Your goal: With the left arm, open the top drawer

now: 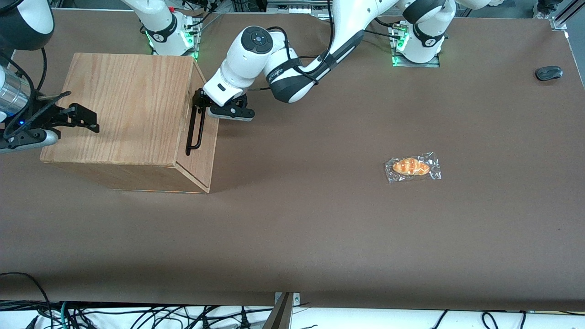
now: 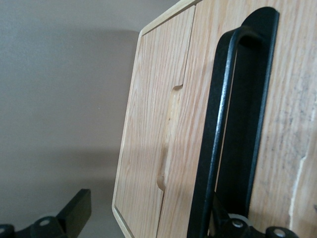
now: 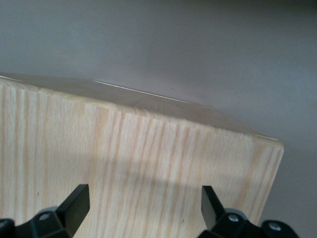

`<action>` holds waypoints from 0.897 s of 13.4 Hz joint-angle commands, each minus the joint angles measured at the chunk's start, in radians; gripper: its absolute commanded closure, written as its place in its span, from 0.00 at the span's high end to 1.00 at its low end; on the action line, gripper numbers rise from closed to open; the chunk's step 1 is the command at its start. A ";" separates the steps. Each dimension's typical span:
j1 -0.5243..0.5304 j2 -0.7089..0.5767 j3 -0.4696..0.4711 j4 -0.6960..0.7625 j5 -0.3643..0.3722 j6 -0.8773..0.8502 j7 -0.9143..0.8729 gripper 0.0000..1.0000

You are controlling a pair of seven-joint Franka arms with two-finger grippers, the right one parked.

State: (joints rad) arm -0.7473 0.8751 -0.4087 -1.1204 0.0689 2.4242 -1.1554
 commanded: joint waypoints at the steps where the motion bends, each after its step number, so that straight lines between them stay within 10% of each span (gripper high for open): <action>1: -0.009 0.013 0.011 0.036 0.034 -0.043 0.003 1.00; 12: -0.003 0.002 0.011 0.036 0.035 -0.091 0.042 1.00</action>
State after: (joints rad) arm -0.7473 0.8751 -0.4067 -1.1037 0.0721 2.3817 -1.1273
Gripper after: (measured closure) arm 0.000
